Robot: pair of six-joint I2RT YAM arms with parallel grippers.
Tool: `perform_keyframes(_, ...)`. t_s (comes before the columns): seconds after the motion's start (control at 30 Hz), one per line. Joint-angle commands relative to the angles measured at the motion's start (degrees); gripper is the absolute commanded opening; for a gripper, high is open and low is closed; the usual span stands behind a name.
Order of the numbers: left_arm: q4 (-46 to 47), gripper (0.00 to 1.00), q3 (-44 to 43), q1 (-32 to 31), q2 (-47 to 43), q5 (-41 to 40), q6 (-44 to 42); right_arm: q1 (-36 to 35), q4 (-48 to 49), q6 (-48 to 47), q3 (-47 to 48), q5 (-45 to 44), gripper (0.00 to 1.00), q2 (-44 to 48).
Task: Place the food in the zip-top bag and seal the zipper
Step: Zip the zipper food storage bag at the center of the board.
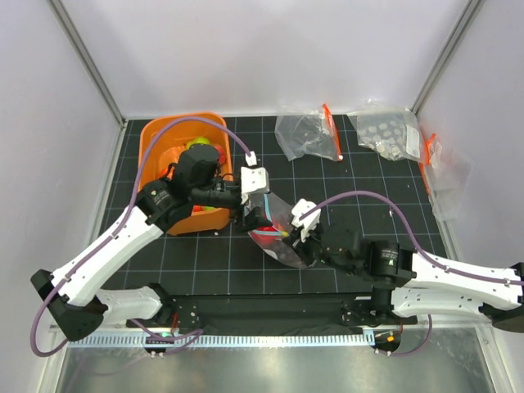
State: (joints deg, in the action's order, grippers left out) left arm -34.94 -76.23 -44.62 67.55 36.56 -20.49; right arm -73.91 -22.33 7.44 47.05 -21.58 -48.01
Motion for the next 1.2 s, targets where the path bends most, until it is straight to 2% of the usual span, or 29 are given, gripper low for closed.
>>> perform_keyframes(0.0, 1.98, 0.82, -2.52, -0.20, 0.92, 3.26, -2.97, 0.69, 0.62, 0.47, 3.58, 1.28, 0.01, 0.81)
perform_keyframes(0.2, 2.07, 0.82, -4.28, -0.47, 2.41, 7.03, -4.90, 1.31, -0.79, 0.73, 3.75, 4.53, 0.01, 2.13)
perform_keyframes(0.4, 2.68, 0.70, -5.69, -1.87, 5.22, 10.29, -6.23, 1.57, -2.20, 0.12, 4.02, 7.86, 0.01, 3.88)
perform_keyframes(0.6, 3.20, 0.69, -2.62, -3.80, 5.40, 10.56, -8.86, 1.66, -3.07, -0.67, 4.54, 9.01, 0.01, 4.59)
perform_keyframes(0.67, 3.82, 0.64, -1.12, -4.24, 5.57, 8.97, -8.78, 1.66, -3.25, -0.85, 4.72, 9.28, 0.01, 4.77)
perform_keyframes(0.7, 3.91, 0.57, -0.94, -4.33, 5.66, 9.06, -8.78, 1.58, -3.34, -0.94, 4.63, 9.37, 0.01, 4.77)
perform_keyframes(0.8, 3.83, 0.53, -0.15, -4.42, 5.58, 10.20, -8.60, 1.66, -3.34, -0.85, 4.54, 8.49, 0.01, 4.85)
perform_keyframes(0.93, 3.91, 0.53, 2.56, -5.56, 4.17, 10.47, -9.83, 1.75, -3.86, -0.50, 4.90, 7.70, 0.01, 4.33)
perform_keyframes(1.17, 3.82, 0.43, 4.07, -7.41, 3.55, 9.94, -10.36, 1.75, -3.78, -0.41, 5.60, 7.26, 0.01, 3.80)
